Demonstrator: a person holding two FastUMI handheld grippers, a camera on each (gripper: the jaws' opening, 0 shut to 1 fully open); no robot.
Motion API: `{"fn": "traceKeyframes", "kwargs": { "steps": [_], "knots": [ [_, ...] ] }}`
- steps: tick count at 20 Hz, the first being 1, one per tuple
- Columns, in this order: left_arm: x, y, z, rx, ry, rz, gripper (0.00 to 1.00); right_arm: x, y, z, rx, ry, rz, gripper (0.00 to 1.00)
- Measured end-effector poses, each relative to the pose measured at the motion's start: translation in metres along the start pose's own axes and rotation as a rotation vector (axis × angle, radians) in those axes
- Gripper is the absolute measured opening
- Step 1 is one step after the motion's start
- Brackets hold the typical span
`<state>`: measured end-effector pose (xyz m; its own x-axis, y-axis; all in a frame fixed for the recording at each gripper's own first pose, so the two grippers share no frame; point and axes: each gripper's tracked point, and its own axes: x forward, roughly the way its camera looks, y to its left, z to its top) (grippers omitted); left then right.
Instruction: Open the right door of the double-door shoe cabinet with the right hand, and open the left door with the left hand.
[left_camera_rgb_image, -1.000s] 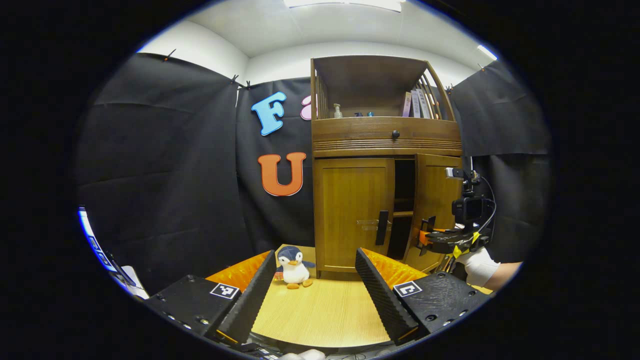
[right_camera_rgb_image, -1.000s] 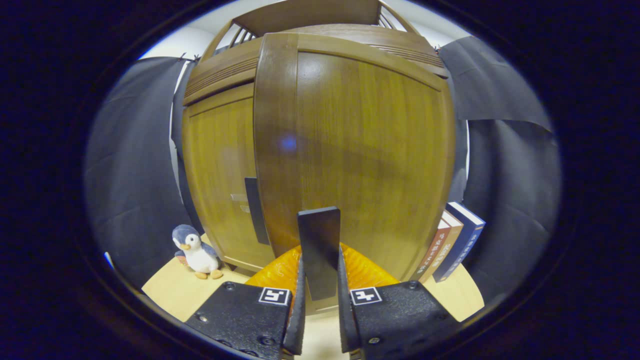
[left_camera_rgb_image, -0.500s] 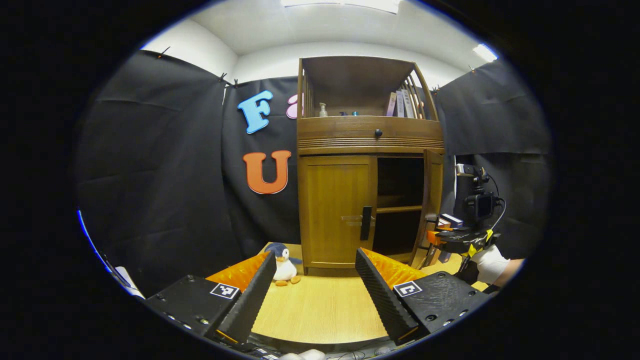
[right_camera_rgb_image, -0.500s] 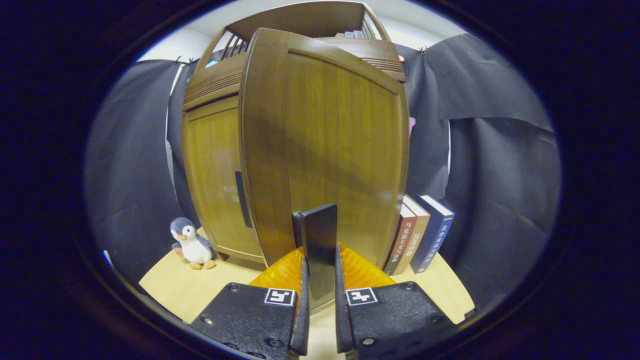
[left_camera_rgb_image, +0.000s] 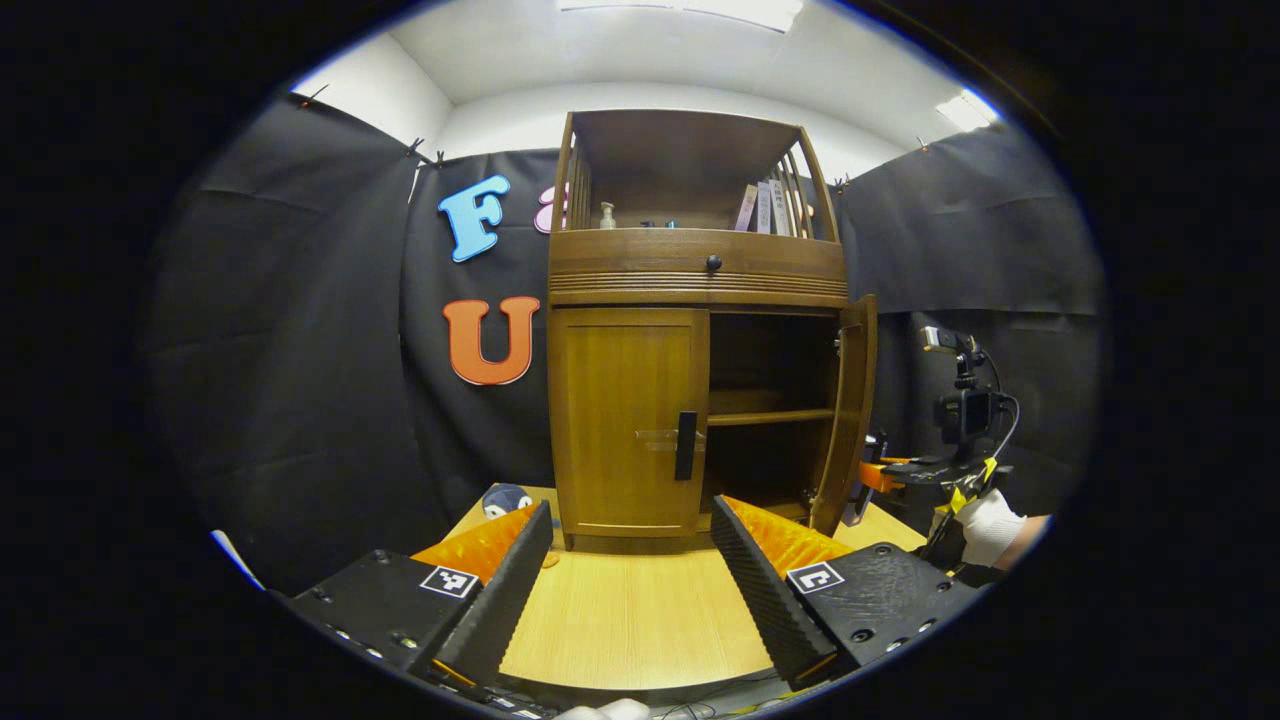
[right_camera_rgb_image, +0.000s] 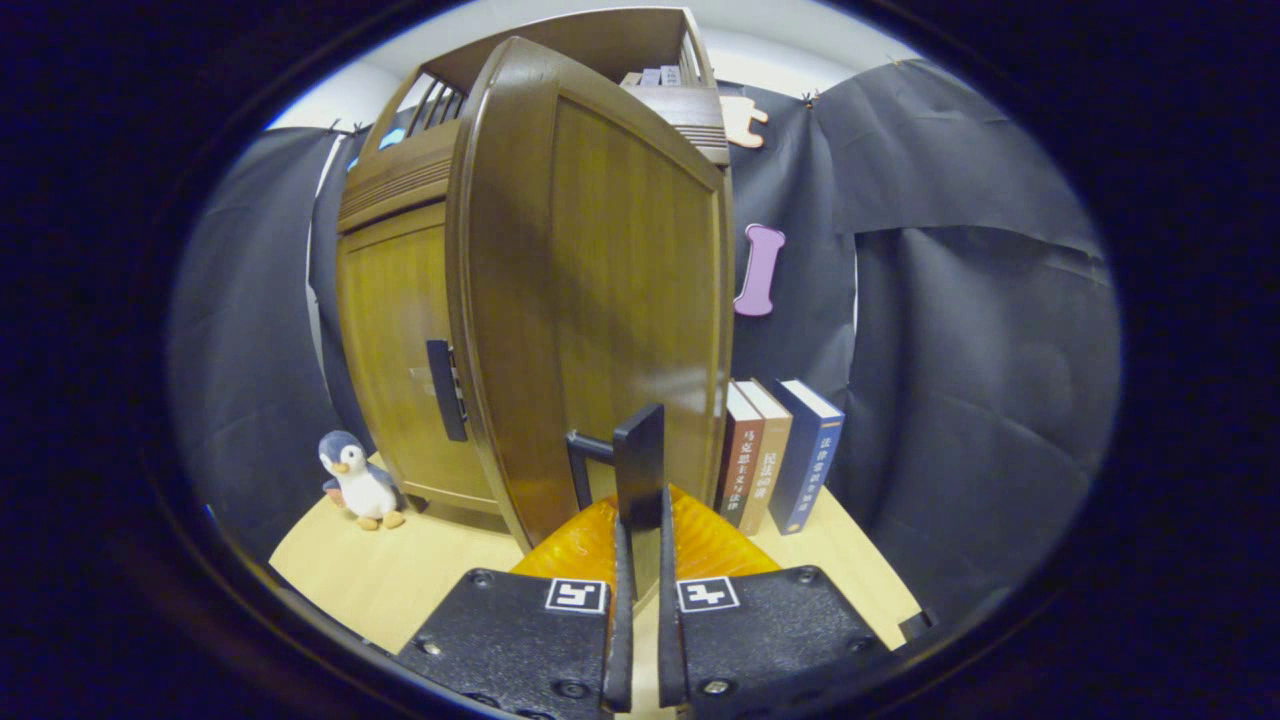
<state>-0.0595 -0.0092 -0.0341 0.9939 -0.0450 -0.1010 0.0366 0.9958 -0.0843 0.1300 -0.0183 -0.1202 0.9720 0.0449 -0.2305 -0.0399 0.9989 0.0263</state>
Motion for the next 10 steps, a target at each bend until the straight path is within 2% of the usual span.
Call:
{"fn": "traceKeyframes", "kwargs": {
  "steps": [1, 2, 4, 10],
  "knots": [
    [0.003, -0.005, 0.001, 0.001, -0.002, -0.008, 1.00, -0.003, -0.008, 0.001, 0.003, -0.001, -0.008, 0.12],
    [0.006, -0.010, 0.002, 0.004, -0.004, -0.015, 0.96, -0.004, -0.017, 0.001, 0.005, -0.002, -0.019, 0.10],
    [0.012, -0.022, 0.005, 0.016, -0.009, -0.032, 0.96, -0.005, -0.036, -0.001, 0.005, -0.006, -0.043, 0.06],
    [0.024, -0.057, 0.007, 0.031, 0.000, -0.052, 0.96, -0.004, -0.082, 0.002, 0.011, -0.011, -0.013, 0.04]
  ]
}}
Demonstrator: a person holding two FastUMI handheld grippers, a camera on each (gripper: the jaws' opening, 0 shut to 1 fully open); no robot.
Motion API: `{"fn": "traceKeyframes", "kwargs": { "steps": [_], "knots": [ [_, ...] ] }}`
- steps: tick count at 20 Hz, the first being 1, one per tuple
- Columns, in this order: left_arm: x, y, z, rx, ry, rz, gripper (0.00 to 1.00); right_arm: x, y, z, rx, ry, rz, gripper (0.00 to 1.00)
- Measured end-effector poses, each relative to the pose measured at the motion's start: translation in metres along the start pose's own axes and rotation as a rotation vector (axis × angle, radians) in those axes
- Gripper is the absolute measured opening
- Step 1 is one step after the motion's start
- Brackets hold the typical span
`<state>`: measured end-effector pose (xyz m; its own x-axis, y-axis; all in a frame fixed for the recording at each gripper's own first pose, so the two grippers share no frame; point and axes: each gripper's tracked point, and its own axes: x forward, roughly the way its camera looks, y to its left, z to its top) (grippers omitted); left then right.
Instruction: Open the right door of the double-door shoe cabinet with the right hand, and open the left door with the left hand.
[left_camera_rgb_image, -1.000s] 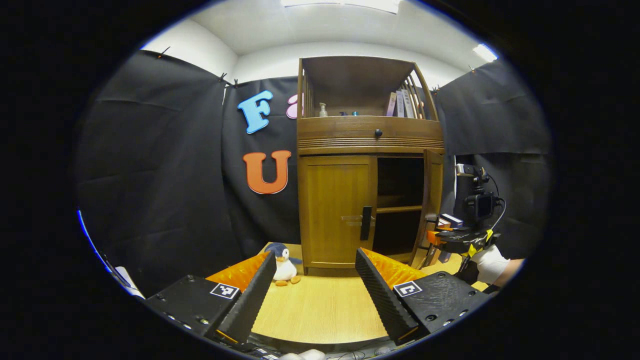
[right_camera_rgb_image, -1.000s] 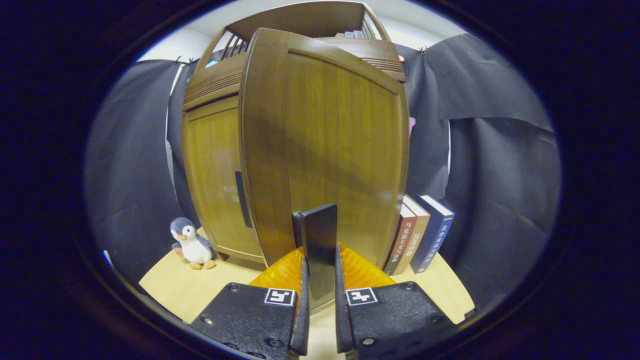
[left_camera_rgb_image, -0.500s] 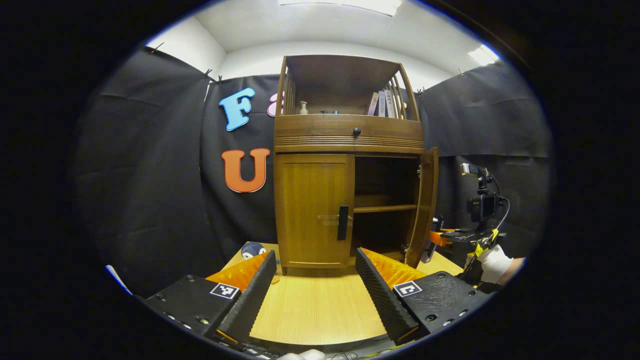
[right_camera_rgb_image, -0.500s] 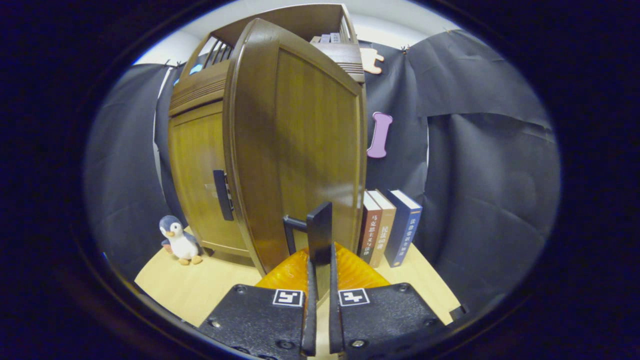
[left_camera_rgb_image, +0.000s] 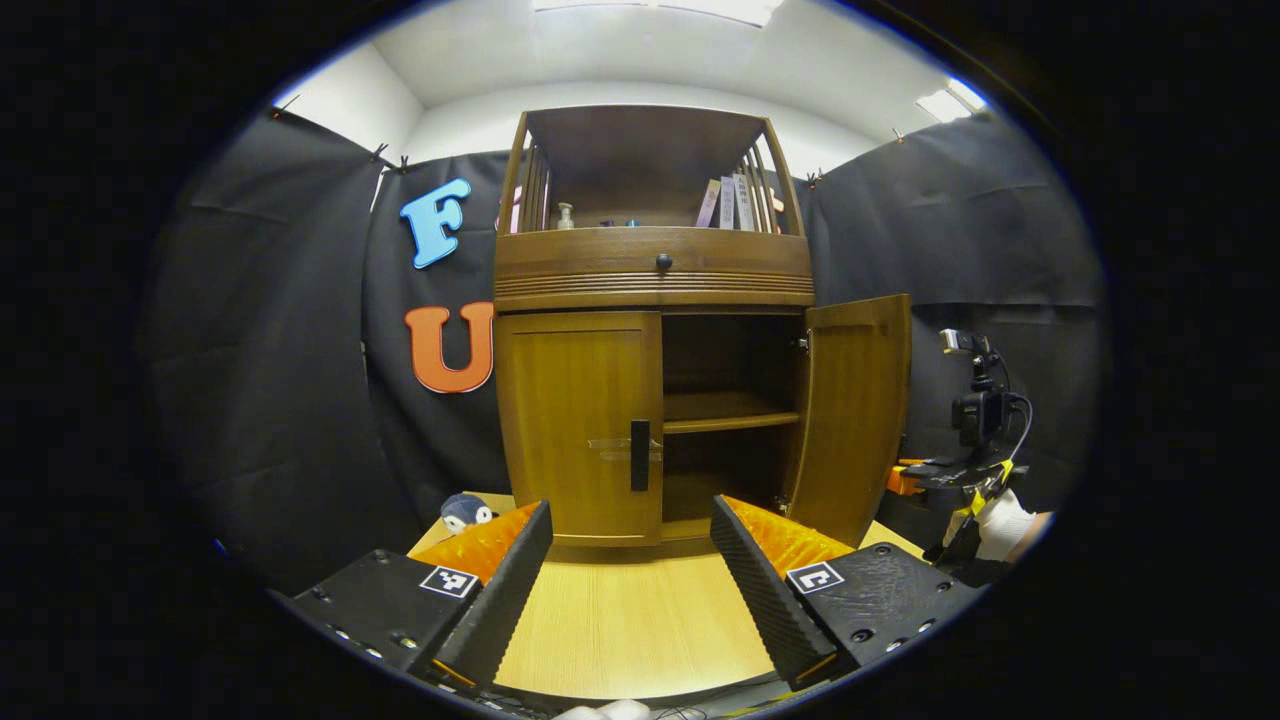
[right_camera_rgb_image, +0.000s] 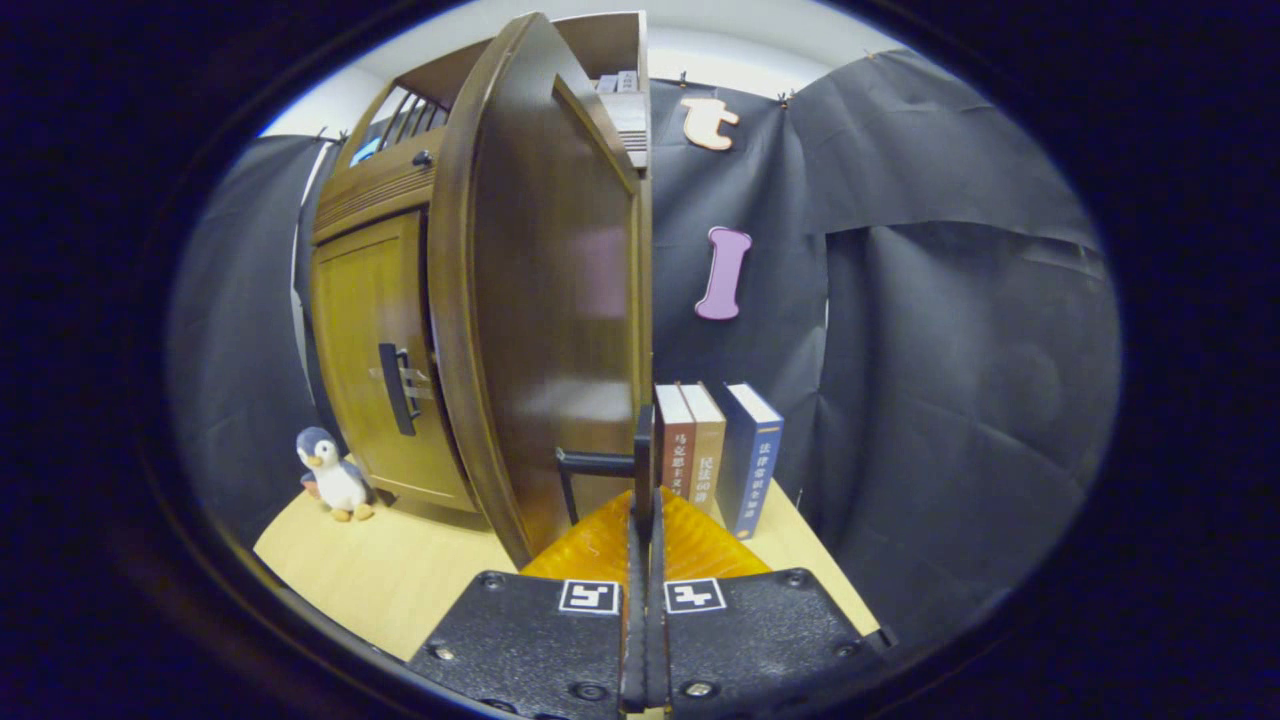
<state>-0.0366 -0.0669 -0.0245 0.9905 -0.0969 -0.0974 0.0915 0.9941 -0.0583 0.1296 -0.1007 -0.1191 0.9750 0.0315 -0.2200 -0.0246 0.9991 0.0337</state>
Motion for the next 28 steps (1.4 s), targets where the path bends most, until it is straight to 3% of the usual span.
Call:
{"fn": "traceKeyframes", "kwargs": {
  "steps": [8, 16, 21, 22, 24, 25, 26, 27, 28],
  "knots": [
    [0.012, -0.045, 0.006, 0.007, 0.011, 0.048, 0.96, 0.005, -0.035, 0.006, -0.002, 0.008, 0.121, 0.04],
    [0.007, -0.081, 0.011, -0.006, 0.007, 0.174, 0.96, 0.010, -0.057, 0.009, -0.040, 0.034, 0.267, 0.03],
    [0.001, -0.089, 0.012, 0.013, 0.011, 0.246, 0.96, 0.010, -0.055, 0.006, -0.079, 0.041, 0.285, 0.04],
    [0.001, -0.089, 0.011, 0.017, 0.013, 0.254, 1.00, 0.009, -0.056, 0.005, -0.083, 0.050, 0.284, 0.05],
    [0.004, -0.088, 0.008, 0.021, 0.019, 0.253, 1.00, 0.004, -0.061, 0.008, -0.058, 0.052, 0.281, 0.11],
    [0.008, -0.084, 0.006, 0.025, 0.020, 0.251, 0.96, 0.000, -0.067, 0.009, -0.042, 0.051, 0.273, 0.20],
    [0.012, -0.079, 0.005, 0.027, 0.019, 0.250, 1.00, -0.004, -0.071, 0.010, -0.022, 0.056, 0.265, 0.25],
    [0.016, -0.075, 0.003, 0.026, 0.018, 0.244, 0.96, -0.013, -0.073, 0.013, 0.002, 0.059, 0.257, 0.38],
    [0.021, -0.069, 0.002, 0.024, 0.013, 0.237, 1.00, -0.020, -0.078, 0.018, 0.006, 0.051, 0.237, 0.51]
  ]
}}
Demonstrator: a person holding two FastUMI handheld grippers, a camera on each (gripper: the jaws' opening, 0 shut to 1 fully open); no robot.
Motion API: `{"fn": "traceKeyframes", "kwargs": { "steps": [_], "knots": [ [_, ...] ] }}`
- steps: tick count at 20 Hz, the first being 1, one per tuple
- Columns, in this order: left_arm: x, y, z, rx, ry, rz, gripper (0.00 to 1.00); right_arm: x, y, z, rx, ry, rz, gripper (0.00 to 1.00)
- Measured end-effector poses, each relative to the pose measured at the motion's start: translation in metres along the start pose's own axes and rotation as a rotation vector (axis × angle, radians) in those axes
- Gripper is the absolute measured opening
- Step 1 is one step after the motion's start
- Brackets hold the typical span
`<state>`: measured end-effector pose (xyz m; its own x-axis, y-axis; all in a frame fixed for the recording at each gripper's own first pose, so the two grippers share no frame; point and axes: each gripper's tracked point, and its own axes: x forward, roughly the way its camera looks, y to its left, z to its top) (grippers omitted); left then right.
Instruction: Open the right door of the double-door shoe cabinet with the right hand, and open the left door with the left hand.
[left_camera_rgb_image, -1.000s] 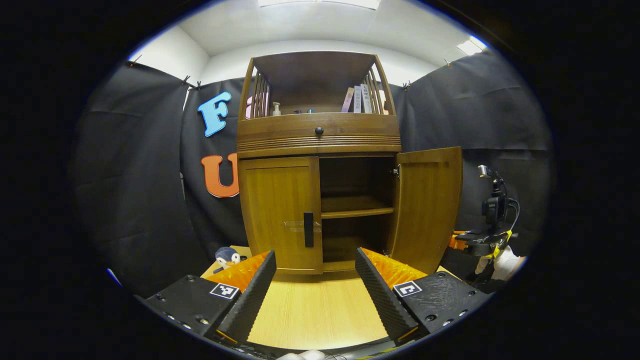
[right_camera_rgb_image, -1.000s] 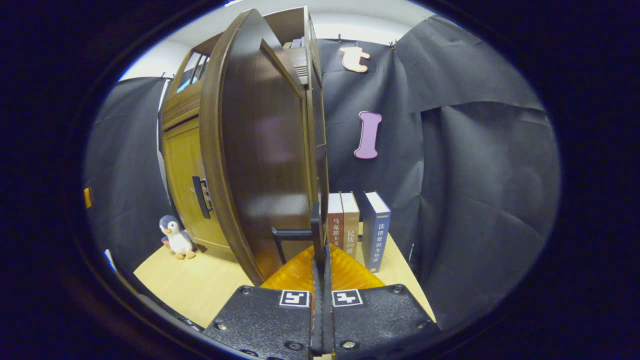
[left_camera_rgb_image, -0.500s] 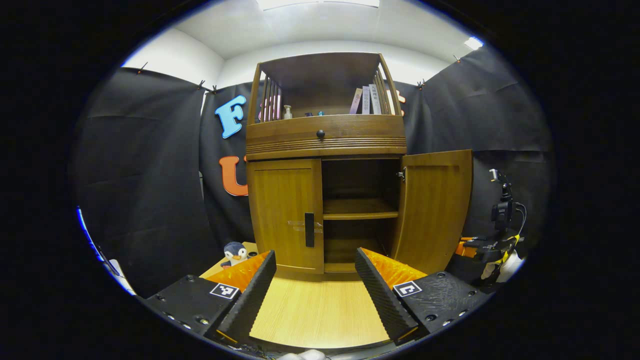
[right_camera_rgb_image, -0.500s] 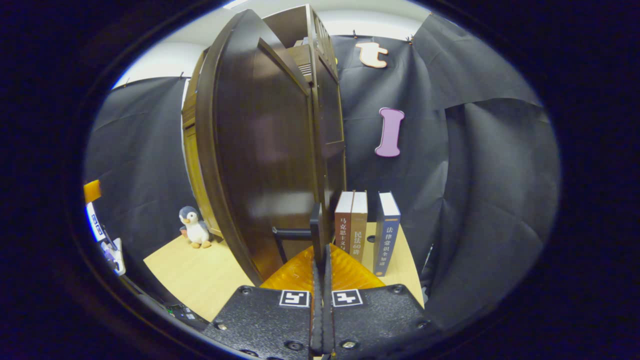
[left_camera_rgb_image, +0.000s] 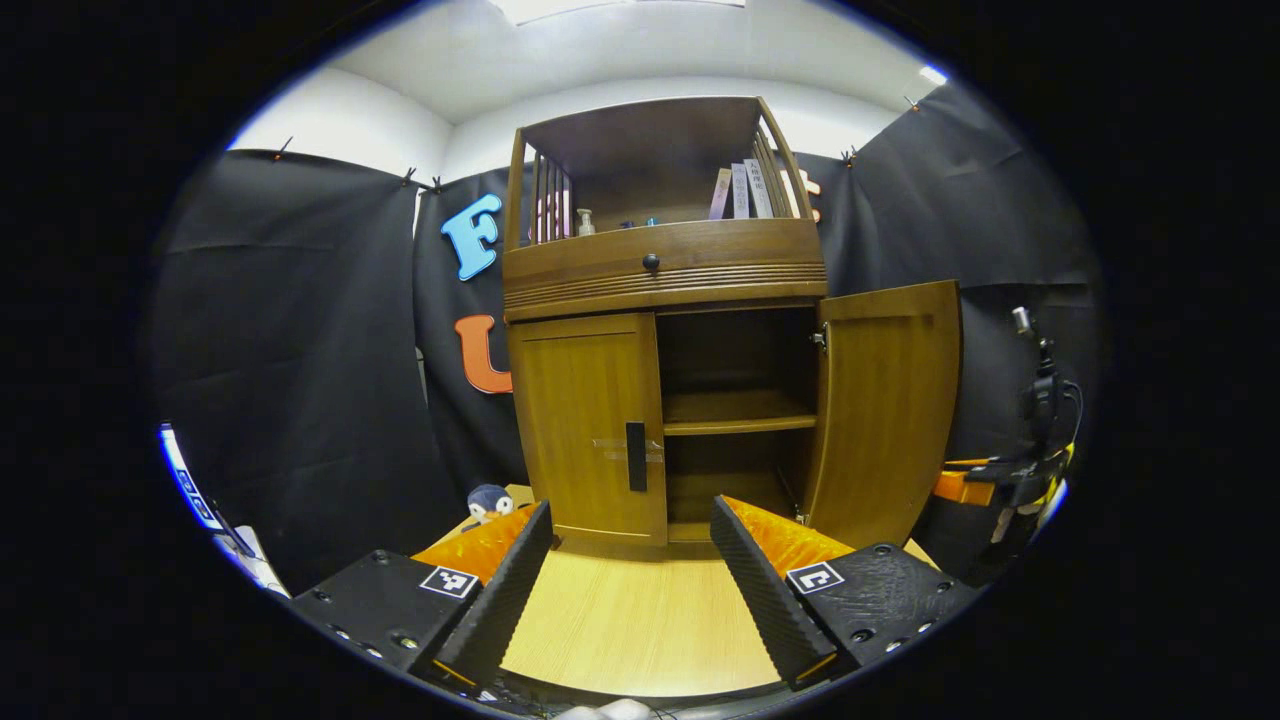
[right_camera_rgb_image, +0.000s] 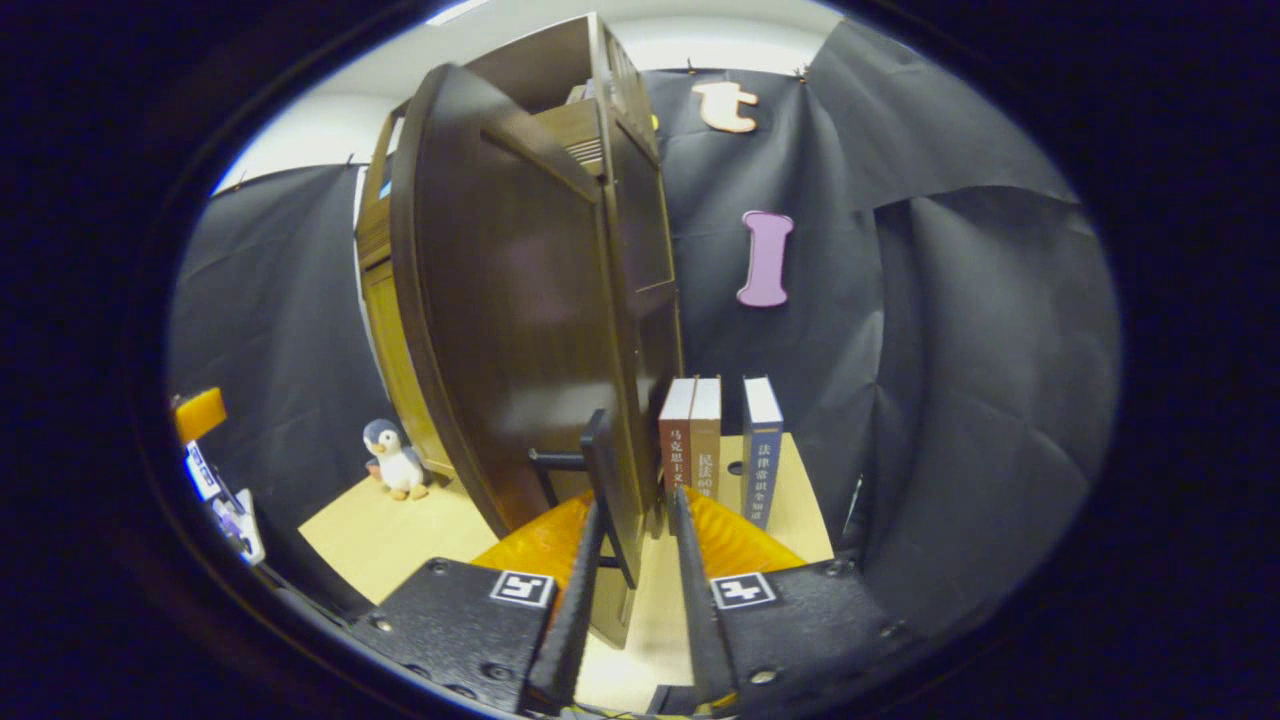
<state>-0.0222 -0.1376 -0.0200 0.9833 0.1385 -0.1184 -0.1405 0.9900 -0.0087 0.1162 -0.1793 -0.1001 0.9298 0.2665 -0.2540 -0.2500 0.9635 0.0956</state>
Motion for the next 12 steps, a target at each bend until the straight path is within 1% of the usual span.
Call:
{"fn": "traceKeyframes", "kwargs": {
  "steps": [1, 3, 5, 6, 7, 9, 12],
  "knots": [
    [0.007, 0.004, -0.001, -0.004, -0.002, -0.011, 0.96, -0.010, -0.003, 0.007, -0.003, -0.017, -0.030, 0.56],
    [0.024, 0.012, -0.003, -0.005, 0.002, -0.043, 0.96, -0.031, -0.005, 0.021, -0.022, -0.063, -0.112, 0.67],
    [0.042, 0.024, -0.006, 0.003, 0.002, -0.078, 0.96, -0.051, 0.001, 0.035, -0.027, -0.108, -0.193, 0.77],
    [0.052, 0.027, -0.007, 0.004, 0.004, -0.101, 0.96, -0.061, 0.008, 0.041, -0.018, -0.126, -0.220, 0.82],
    [0.063, 0.032, -0.007, 0.007, -0.005, -0.119, 0.96, -0.067, 0.017, 0.045, -0.010, -0.139, -0.246, 0.84],
    [0.084, 0.041, -0.007, 0.009, -0.021, -0.157, 0.96, -0.085, 0.036, 0.048, 0.000, -0.165, -0.303, 0.97],
    [0.121, 0.050, -0.013, 0.005, -0.038, -0.203, 0.96, -0.107, 0.063, 0.051, 0.001, -0.196, -0.399, 0.99]
  ]
}}
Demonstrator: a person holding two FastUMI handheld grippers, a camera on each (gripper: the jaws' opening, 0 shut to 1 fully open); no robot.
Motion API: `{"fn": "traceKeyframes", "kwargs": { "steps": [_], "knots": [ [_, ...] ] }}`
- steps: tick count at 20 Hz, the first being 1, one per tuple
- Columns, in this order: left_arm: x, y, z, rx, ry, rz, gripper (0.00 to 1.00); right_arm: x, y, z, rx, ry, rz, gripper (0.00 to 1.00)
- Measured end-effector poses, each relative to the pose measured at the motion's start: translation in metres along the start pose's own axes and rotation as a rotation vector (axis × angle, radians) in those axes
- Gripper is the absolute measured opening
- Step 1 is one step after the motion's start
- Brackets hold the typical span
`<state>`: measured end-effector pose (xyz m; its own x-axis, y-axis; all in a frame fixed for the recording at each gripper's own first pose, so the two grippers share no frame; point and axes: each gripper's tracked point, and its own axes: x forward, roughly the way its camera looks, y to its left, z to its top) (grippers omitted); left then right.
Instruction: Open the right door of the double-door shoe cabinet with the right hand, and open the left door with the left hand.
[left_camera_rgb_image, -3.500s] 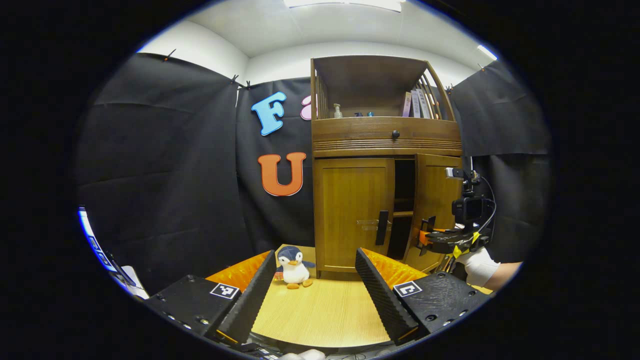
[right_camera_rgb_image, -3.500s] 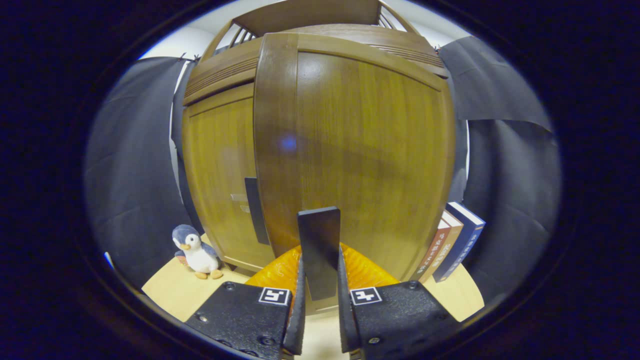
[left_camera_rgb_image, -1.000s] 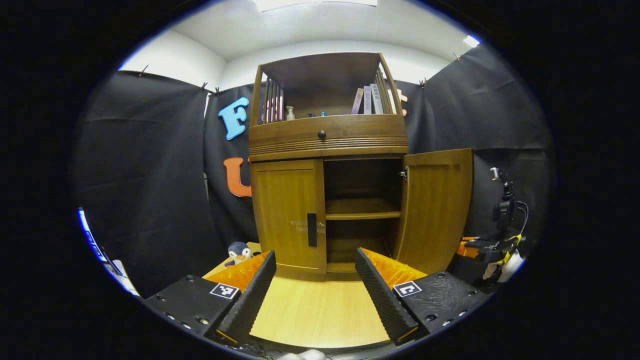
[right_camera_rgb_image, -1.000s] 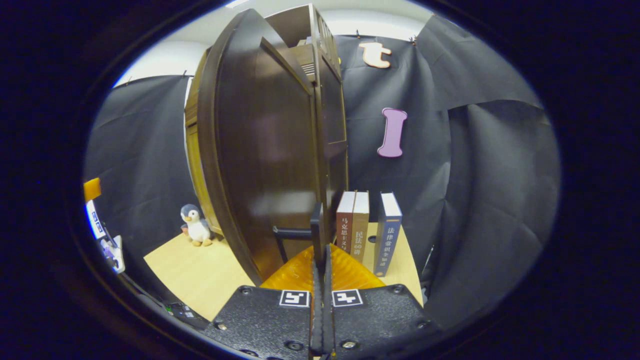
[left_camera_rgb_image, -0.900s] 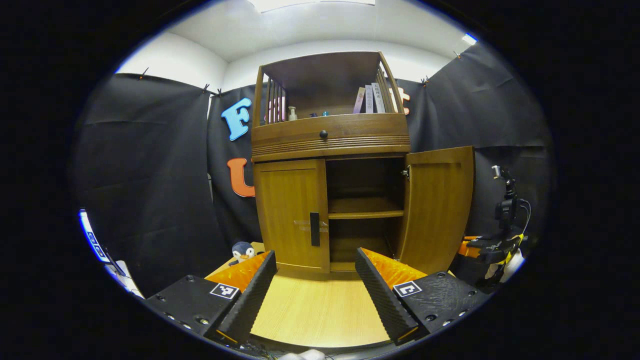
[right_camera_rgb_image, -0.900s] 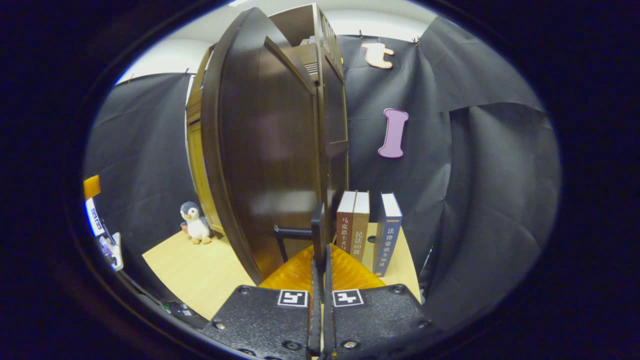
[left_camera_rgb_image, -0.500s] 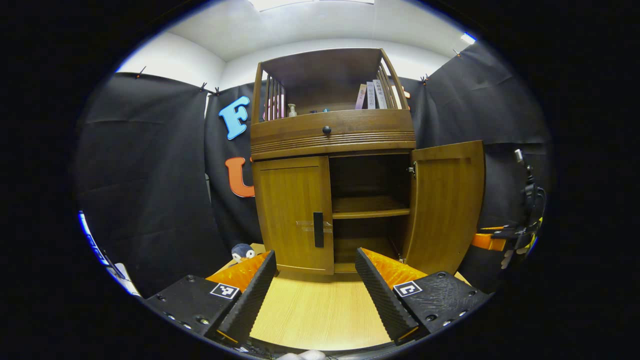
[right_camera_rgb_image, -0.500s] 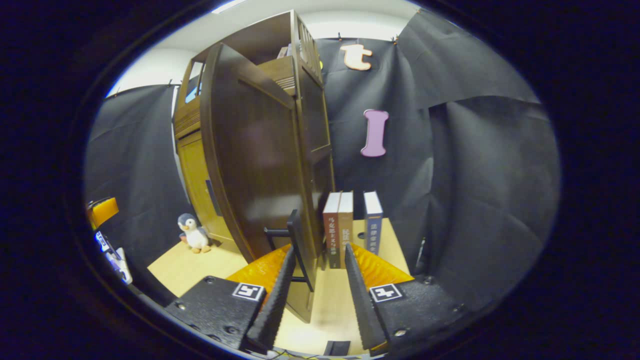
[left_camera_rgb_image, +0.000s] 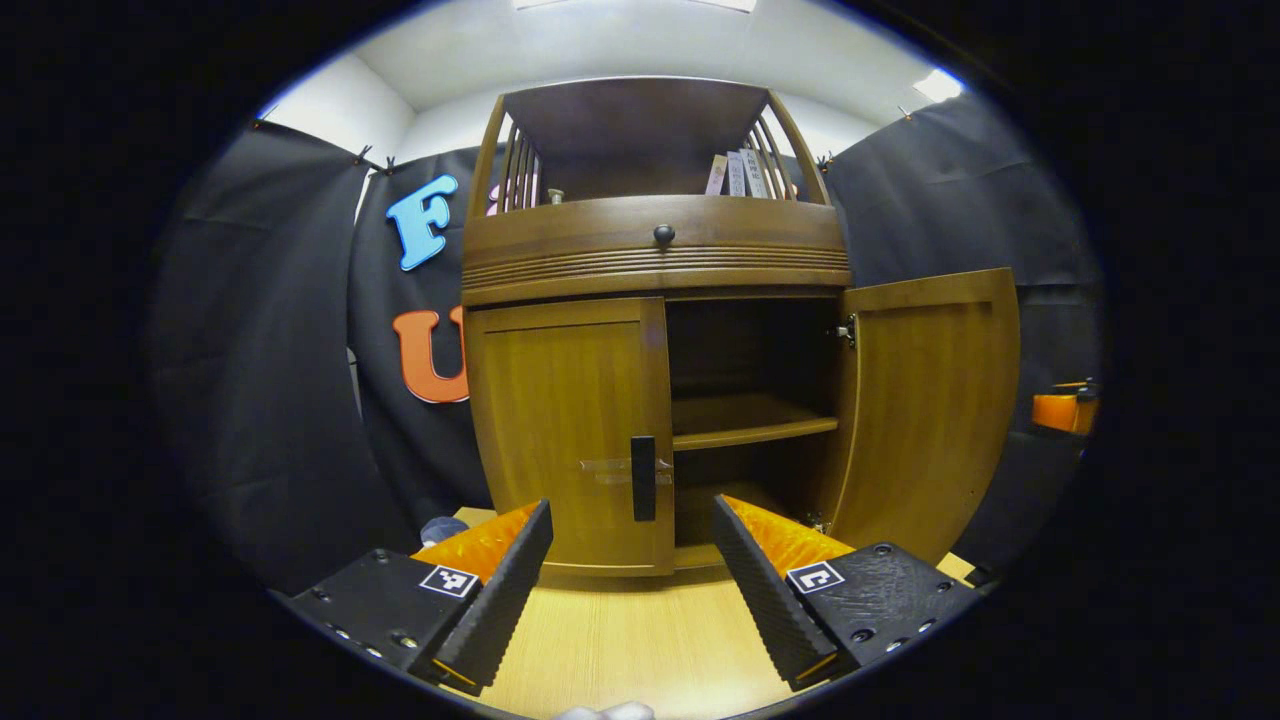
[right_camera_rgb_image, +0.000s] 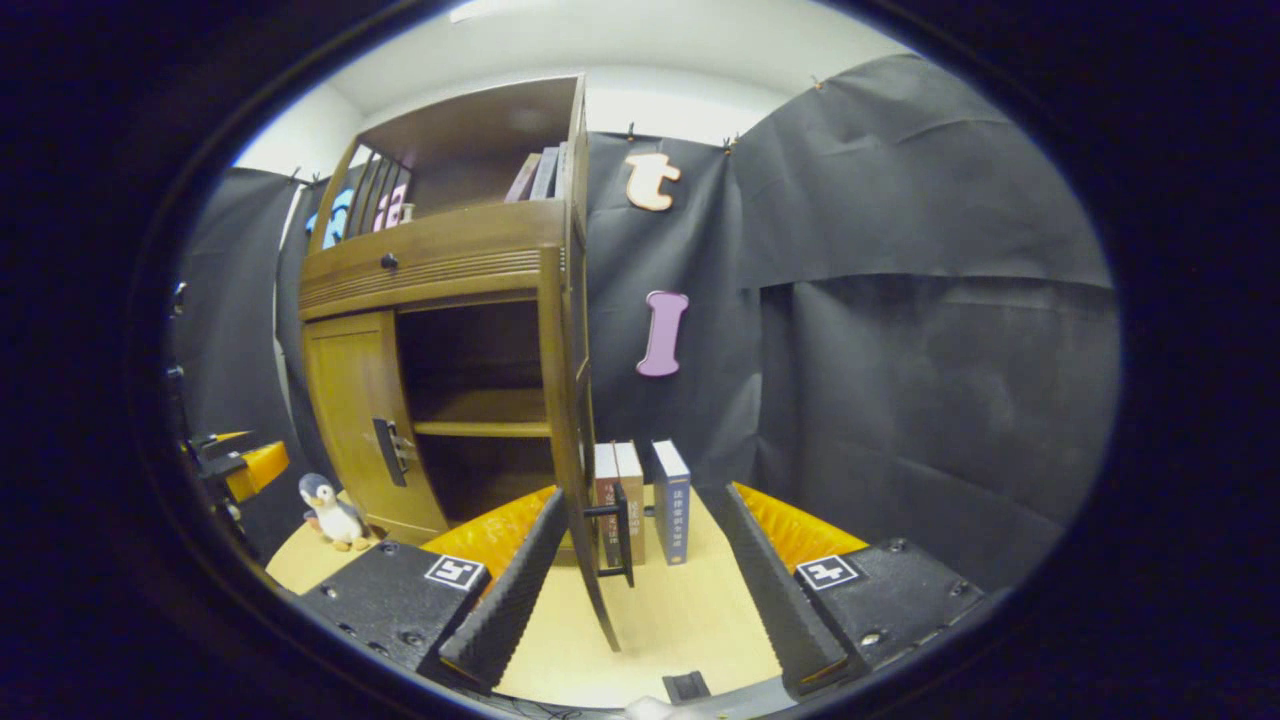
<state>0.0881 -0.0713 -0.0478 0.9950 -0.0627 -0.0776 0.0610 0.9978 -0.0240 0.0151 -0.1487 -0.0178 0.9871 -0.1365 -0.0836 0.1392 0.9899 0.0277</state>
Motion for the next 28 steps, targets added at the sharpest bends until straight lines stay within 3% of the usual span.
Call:
{"fn": "traceKeyframes", "kwargs": {
  "steps": [3, 4, 8, 13, 19, 20, 22, 23, 27, 28],
  "knots": [
    [0.040, 0.010, -0.014, -0.026, 0.001, -0.034, 1.00, -0.028, 0.024, -0.007, -0.015, 0.001, -0.058, 0.99],
    [0.053, 0.013, -0.020, -0.034, 0.009, -0.039, 0.96, -0.038, 0.031, -0.009, -0.017, 0.004, -0.073, 0.99],
    [0.103, 0.022, -0.041, -0.021, 0.023, -0.038, 0.96, -0.064, 0.075, -0.014, -0.001, 0.019, -0.075, 0.99],
    [0.159, 0.013, -0.060, -0.021, 0.034, -0.044, 0.96, -0.065, 0.110, -0.025, -0.015, 0.062, -0.052, 0.99],
    [0.205, -0.005, -0.067, -0.035, 0.044, -0.060, 1.00, -0.053, 0.115, -0.028, -0.033, 0.097, -0.080, 1.00],
    [0.209, -0.008, -0.068, -0.037, 0.046, -0.065, 0.96, -0.052, 0.115, -0.028, -0.033, 0.099, -0.085, 1.00],
    [0.218, -0.011, -0.068, -0.034, 0.046, -0.072, 1.00, -0.050, 0.114, -0.030, -0.034, 0.105, -0.091, 1.00],
    [0.221, -0.011, -0.069, -0.033, 0.048, -0.074, 0.94, -0.046, 0.114, -0.031, -0.032, 0.105, -0.091, 1.00],
    [0.229, -0.017, -0.072, -0.025, 0.048, -0.076, 0.94, -0.043, 0.109, -0.032, -0.033, 0.104, -0.100, 0.99],
    [0.234, -0.018, -0.073, -0.021, 0.052, -0.079, 0.88, -0.043, 0.106, -0.031, -0.029, 0.103, -0.103, 0.99]
  ]
}}
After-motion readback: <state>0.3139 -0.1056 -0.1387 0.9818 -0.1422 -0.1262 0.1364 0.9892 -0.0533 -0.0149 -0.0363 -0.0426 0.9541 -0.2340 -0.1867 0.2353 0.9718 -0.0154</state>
